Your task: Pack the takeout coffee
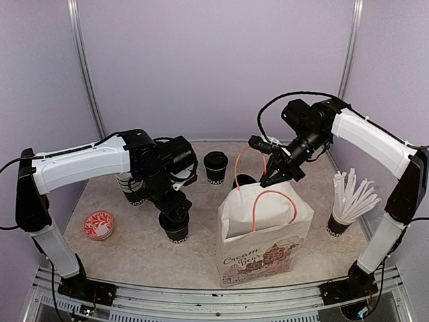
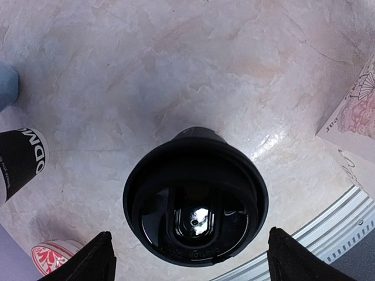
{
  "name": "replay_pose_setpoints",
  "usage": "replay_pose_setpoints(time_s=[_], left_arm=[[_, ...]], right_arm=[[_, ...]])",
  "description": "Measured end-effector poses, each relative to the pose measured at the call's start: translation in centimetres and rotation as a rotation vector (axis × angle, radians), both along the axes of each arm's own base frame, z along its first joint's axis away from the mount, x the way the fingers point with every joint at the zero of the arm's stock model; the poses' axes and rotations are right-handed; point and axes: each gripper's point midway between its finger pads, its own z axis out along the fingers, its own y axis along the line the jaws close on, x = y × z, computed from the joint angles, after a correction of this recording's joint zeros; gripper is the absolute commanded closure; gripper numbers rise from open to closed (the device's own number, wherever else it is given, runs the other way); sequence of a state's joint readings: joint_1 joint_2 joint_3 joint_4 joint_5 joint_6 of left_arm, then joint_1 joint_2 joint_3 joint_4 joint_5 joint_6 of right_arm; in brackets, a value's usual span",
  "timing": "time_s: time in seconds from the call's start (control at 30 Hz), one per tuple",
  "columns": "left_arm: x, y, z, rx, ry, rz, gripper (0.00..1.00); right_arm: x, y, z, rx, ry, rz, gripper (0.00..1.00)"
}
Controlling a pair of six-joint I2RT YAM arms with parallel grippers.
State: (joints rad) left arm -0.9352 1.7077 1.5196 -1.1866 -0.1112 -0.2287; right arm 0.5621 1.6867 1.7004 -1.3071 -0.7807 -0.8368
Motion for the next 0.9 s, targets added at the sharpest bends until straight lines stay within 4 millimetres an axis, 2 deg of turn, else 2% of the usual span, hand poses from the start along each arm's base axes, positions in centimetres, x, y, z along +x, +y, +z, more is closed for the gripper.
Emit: replay_pose_setpoints(time_s=[0.5,0.9], left_arm=[[-0.5,0.3,-0.4,0.007,0.014,0.001,0.15],[-0.4,0.1,-2.2,0.049,0.048,-0.009,0.21]], right_arm=[[-0.2,0.3,-0.5,-0.003,0.008,0.001,1.00],[-0.2,0.2,-0.8,-0.003,0.004,0.000,1.00]])
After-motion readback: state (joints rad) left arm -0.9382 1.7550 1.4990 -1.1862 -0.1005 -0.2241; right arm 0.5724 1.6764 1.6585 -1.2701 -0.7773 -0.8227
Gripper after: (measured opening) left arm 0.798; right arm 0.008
